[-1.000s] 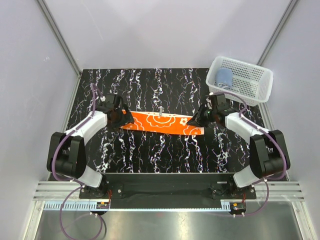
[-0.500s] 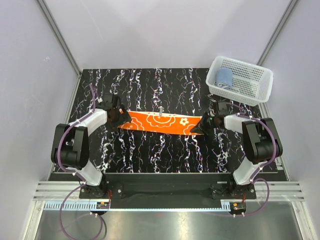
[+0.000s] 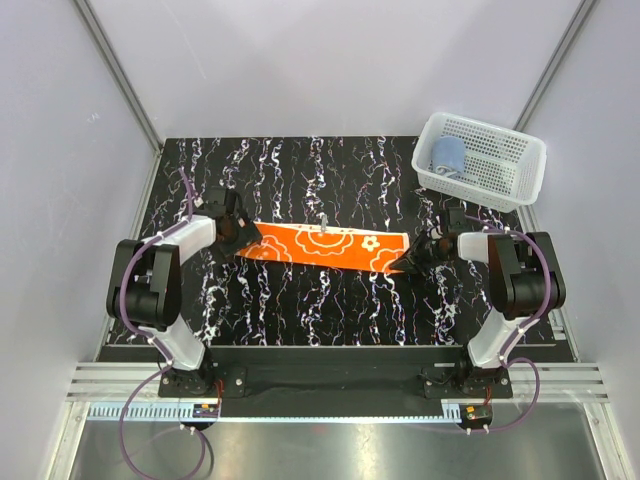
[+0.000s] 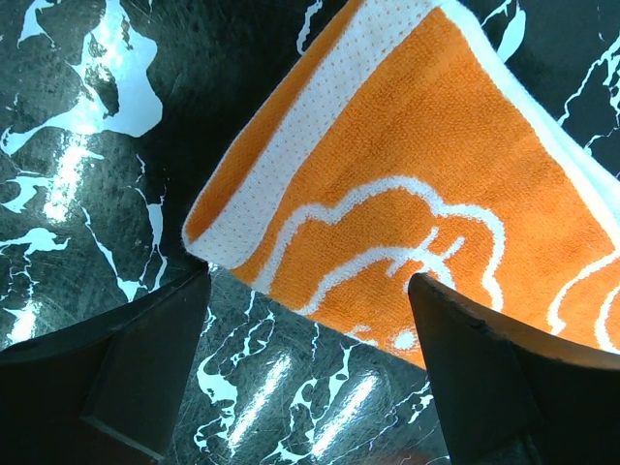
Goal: Roll the towels
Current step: Fold the towel
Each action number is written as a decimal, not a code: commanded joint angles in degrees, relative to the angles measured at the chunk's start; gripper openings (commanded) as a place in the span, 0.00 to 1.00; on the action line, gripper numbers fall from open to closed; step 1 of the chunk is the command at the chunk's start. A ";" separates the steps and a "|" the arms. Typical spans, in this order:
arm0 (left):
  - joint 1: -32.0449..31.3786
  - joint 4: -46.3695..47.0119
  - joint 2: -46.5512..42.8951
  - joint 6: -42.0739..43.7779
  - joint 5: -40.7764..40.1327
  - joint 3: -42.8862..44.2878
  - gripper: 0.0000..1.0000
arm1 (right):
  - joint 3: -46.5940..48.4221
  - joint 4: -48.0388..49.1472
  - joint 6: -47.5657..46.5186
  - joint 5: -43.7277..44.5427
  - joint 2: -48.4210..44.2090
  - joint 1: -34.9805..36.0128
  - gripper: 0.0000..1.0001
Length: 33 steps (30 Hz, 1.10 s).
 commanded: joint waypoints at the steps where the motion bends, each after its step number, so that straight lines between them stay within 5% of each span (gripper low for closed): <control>1: 0.28 -1.24 1.27 -0.93 -2.90 0.31 0.91 | 0.86 -4.33 -3.39 5.44 0.94 -0.48 0.07; 13: -1.22 1.30 -12.09 0.74 -2.29 -0.13 0.88 | 4.12 -9.70 -5.50 8.62 -1.87 -0.39 0.08; 16: -2.27 3.93 -11.22 0.65 -0.97 -0.74 0.78 | 3.85 -9.00 -5.15 8.00 -1.52 -0.30 0.08; 21: -3.32 5.70 -7.18 -0.58 -0.44 -0.75 0.47 | 4.20 -9.70 -5.50 8.00 -1.43 -0.39 0.08; 33: -2.01 5.35 -0.76 -2.42 -4.92 -2.33 0.47 | 5.43 -11.81 -7.69 7.29 -0.03 -0.48 0.07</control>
